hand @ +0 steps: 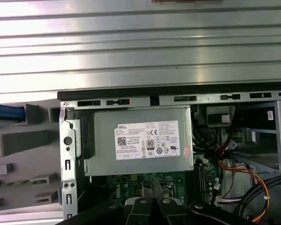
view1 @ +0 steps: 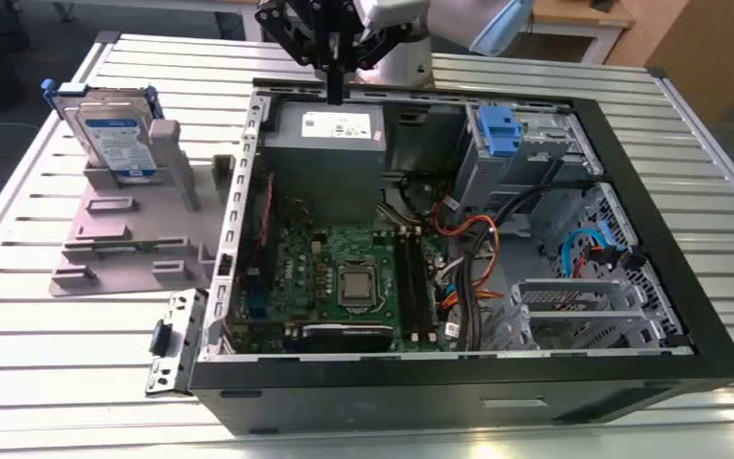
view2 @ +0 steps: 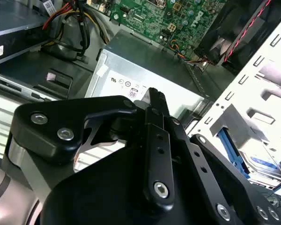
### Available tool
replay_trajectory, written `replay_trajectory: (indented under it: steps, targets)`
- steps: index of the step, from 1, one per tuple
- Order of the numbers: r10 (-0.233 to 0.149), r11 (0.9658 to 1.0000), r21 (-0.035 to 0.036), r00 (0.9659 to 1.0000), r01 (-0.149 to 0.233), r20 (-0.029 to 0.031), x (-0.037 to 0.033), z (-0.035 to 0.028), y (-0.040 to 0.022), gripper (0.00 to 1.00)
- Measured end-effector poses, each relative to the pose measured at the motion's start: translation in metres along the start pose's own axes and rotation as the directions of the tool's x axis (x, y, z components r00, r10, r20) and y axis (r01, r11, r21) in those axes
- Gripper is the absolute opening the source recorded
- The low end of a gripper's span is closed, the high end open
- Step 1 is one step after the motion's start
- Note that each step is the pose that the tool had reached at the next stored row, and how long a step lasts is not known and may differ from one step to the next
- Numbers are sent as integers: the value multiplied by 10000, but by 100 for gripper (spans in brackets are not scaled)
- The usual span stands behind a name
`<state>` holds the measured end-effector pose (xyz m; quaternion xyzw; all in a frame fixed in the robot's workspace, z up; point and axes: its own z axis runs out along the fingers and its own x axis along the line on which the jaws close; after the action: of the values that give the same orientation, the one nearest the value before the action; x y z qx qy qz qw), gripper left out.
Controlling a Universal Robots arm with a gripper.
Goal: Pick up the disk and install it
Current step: 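Reach for the disk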
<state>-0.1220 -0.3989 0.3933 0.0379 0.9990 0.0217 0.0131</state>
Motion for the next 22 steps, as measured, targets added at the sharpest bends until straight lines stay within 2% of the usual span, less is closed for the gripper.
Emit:
replay_trajectory:
  steps: [4, 12, 22]
  targets:
    - [0, 10000, 0, 10000, 0, 0, 2, 0, 0, 10]
    - [0, 10000, -1, 10000, 0, 1, 78, -2, -6, 10]
    - [1, 10000, 0, 10000, -1, 0, 123, -3, -9, 10]
